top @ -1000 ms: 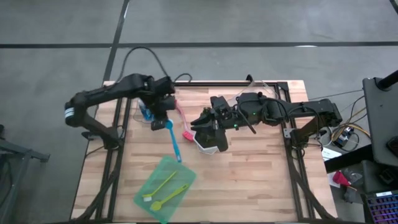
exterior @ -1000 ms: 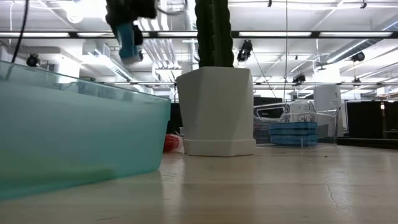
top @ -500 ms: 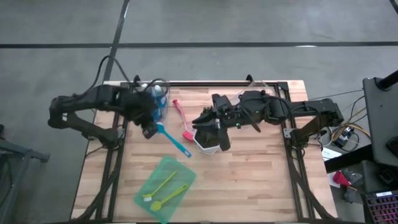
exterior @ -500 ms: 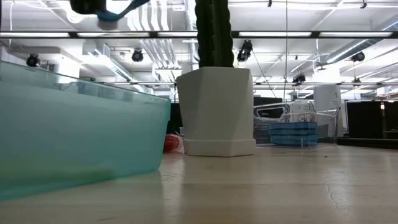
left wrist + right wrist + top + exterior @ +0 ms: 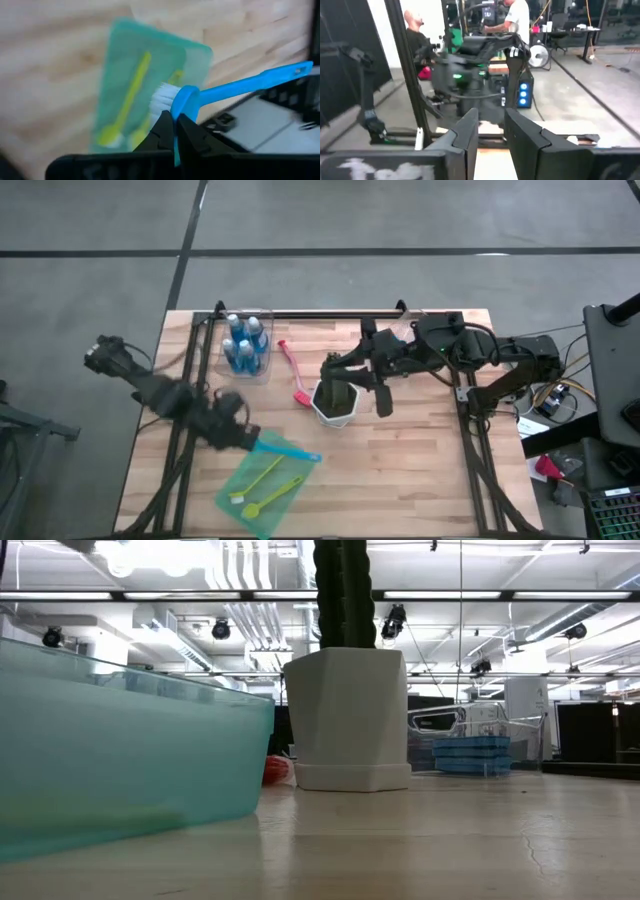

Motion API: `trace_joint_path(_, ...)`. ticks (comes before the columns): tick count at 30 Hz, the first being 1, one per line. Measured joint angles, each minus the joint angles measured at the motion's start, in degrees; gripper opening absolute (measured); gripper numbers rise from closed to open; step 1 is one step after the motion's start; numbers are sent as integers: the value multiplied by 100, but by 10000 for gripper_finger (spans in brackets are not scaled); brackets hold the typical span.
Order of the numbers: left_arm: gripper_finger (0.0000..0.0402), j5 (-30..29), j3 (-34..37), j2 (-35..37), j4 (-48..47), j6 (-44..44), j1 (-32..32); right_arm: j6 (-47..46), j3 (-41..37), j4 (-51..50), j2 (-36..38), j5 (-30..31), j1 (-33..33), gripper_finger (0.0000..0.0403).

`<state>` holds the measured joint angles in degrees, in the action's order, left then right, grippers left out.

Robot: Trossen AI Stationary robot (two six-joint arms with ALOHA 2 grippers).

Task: Pick & Place Kitchen Sink Supplies
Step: Put the blue dish brush into the green bin

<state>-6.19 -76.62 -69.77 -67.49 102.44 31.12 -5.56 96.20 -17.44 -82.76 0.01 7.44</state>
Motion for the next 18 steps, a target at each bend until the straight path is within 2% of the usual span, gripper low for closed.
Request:
trace_joint_path(4, 0, -614, 215, -329, 713, 1626, 801, 567, 0, -222, 97, 7, 0, 80)
trace_joint_path(7, 0, -474, 216, -740, 954, 2260, 1130, 847, 0, -286, 133, 9, 0, 74)
trace_joint_path(11, 0, -299, 36, -1368, 1012, 2495, 1339, 1008, 0, -381, 194, 15, 0, 68)
trace_joint_path(15, 0, -623, -132, -1799, 922, 2614, 1470, 1026, 0, -385, 250, 15, 0, 72)
trace_joint_path(18, 0, -1088, -306, -2031, 708, 2639, 1505, 1023, 0, -384, 295, 15, 0, 77)
